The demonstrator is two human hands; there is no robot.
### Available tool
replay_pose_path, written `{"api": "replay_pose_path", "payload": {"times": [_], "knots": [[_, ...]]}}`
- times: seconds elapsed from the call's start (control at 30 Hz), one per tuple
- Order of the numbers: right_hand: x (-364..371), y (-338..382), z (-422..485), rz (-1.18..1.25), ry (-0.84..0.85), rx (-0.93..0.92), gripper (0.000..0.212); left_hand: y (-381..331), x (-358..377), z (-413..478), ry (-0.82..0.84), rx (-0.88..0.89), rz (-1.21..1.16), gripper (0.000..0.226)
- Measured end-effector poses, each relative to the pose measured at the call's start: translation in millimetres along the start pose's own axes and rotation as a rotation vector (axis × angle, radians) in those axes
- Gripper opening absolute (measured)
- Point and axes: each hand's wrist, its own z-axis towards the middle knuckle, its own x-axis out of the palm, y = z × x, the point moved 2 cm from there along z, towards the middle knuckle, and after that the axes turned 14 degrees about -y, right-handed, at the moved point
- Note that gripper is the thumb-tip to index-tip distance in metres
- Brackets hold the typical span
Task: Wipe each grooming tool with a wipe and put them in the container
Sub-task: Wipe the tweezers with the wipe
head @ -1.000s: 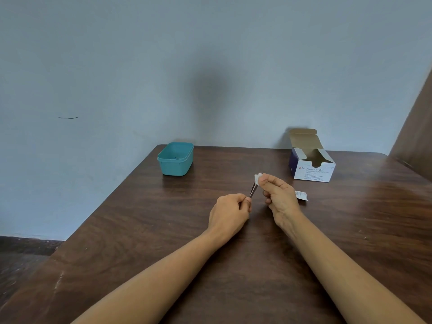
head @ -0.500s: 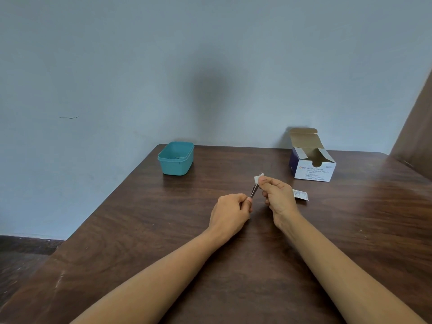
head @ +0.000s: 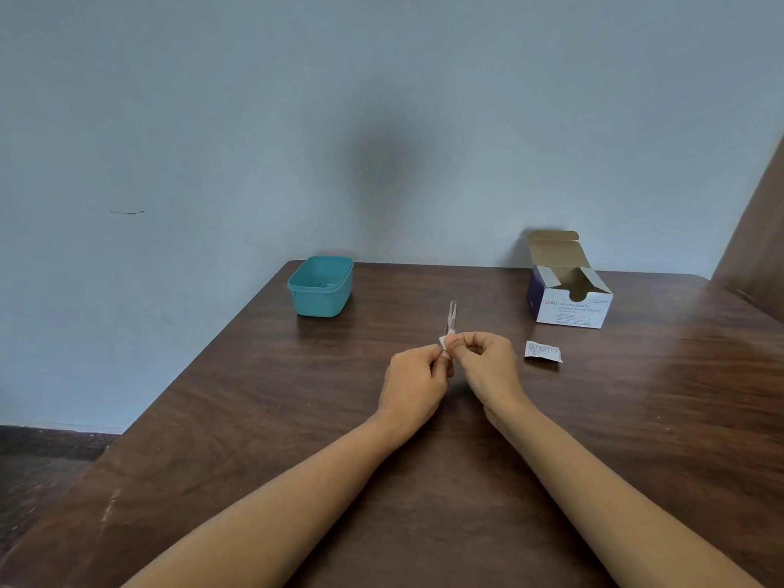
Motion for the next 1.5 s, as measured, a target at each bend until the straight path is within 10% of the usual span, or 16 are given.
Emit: {"api": "replay_pose_path", "payload": {"times": [0.43,1.5], "knots": [[-16,18,5,-0.02,0.205,0.16,0.018,4,4,-2,-0.018,0.08,0.048,0.026],[-6,6,7,0.032,0.051,0.042,0.028,0,4,3,-0.052,0.241,0.171,0.023]]}}
